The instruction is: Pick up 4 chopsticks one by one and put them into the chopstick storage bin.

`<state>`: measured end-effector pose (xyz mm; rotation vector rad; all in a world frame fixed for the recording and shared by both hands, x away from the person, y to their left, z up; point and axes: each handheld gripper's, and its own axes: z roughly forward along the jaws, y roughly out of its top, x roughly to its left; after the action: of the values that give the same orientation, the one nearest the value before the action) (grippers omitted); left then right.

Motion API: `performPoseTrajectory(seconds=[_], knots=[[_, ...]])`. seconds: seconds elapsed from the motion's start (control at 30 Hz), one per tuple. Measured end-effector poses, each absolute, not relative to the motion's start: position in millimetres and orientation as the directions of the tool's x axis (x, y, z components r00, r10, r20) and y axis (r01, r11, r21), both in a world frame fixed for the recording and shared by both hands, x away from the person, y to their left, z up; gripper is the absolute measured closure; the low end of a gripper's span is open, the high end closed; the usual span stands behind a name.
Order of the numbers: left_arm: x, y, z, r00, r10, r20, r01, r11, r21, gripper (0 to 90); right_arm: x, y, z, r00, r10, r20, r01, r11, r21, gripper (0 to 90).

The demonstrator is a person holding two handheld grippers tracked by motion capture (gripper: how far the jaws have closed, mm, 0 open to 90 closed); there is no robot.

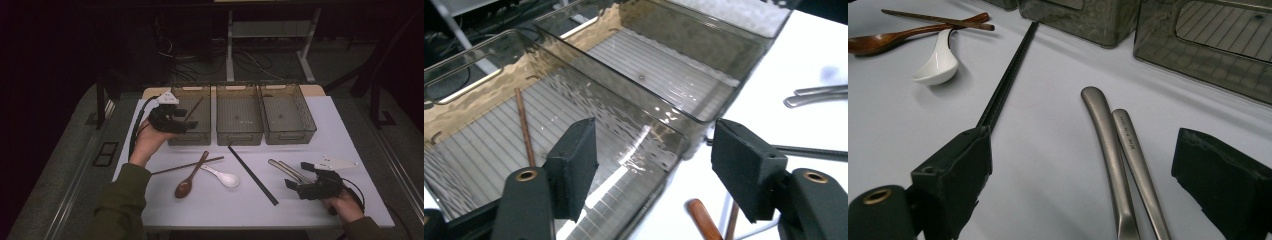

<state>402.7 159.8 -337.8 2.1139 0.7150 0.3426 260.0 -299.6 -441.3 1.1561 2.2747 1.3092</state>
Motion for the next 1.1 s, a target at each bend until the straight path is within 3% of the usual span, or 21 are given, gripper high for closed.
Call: performPoseTrajectory(seconds=[0.53, 0.87, 1.1], knots=[[361, 164, -360, 0.849, 0.528, 0.002, 0.305, -0.494, 0.814, 27.2, 260, -299, -441, -0.646, 0.750, 0.147, 0.503, 0.273, 0.820, 8.9], [337, 170, -383, 0.857, 0.516, -0.007, 0.304, -0.494, 0.815, 36.5, 260, -299, -441, -0.647, 0.748, 0.148, 0.503, 0.272, 0.820, 8.9], [329, 177, -396, 0.860, 0.510, -0.019, 0.310, -0.493, 0.813, 48.0, 259, -299, -441, -0.647, 0.748, 0.147, 0.503, 0.274, 0.820, 8.9]])
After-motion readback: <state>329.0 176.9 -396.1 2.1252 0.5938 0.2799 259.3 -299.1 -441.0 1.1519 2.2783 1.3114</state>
